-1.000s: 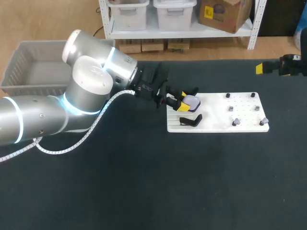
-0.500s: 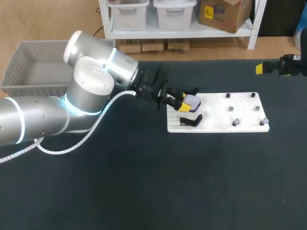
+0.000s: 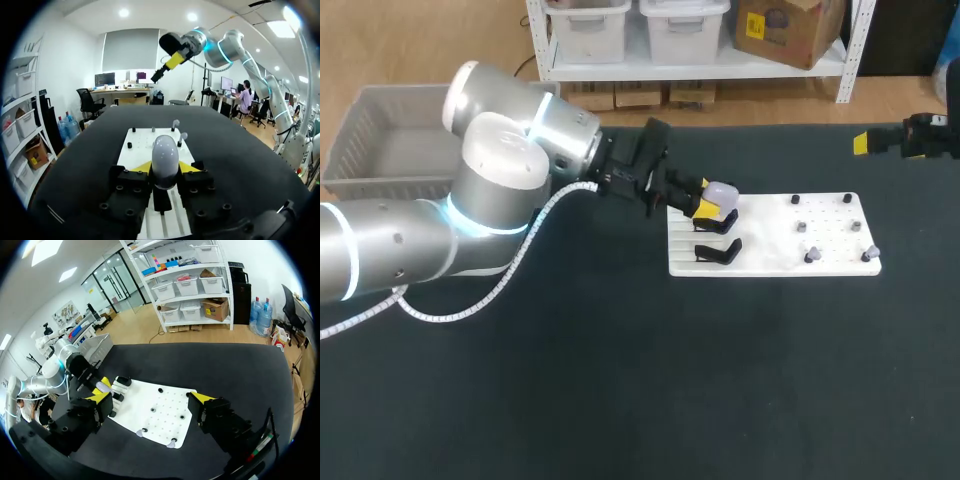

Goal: Pick up each earbud case from the left stands, insert the matching earbuds, close the lid, and place the case in the box.

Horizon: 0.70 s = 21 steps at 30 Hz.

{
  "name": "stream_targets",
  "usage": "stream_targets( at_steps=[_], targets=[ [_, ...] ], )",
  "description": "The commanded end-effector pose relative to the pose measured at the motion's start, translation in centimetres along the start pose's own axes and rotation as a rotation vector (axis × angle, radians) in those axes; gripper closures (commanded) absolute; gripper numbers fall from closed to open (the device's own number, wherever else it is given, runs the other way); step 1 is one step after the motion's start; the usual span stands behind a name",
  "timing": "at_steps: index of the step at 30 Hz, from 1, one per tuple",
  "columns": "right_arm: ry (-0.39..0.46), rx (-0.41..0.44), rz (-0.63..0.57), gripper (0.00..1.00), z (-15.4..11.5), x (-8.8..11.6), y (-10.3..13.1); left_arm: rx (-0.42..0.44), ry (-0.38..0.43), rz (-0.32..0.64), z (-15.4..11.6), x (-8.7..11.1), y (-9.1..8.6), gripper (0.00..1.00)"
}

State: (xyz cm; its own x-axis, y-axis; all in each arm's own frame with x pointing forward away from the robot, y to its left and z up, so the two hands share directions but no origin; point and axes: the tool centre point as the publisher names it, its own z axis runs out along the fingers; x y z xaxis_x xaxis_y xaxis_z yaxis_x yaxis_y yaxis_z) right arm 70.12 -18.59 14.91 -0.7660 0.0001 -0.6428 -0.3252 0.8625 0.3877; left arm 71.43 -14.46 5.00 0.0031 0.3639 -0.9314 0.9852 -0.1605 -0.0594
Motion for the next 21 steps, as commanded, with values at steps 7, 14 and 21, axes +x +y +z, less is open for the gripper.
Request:
stream_targets(
  at_steps=[7,14,21],
  targets=[
    [0.0,0.002,0.0,0.0,-0.1,0.0,0.0,-0.078,-0.17,-0.003,-2.1,-1.9,-4.3,1.0],
    [0.0,0.002,0.0,0.0,-0.1,0.0,0.0,-0.077,-0.239,0.023,-2.7,-3.9,-5.6,1.0],
    [0.0,0.002,0.0,0.0,-0.1,0.0,0.0,-0.078,-0.268,0.019,-2.8,-4.0,-6.0,1.0]
  ],
)
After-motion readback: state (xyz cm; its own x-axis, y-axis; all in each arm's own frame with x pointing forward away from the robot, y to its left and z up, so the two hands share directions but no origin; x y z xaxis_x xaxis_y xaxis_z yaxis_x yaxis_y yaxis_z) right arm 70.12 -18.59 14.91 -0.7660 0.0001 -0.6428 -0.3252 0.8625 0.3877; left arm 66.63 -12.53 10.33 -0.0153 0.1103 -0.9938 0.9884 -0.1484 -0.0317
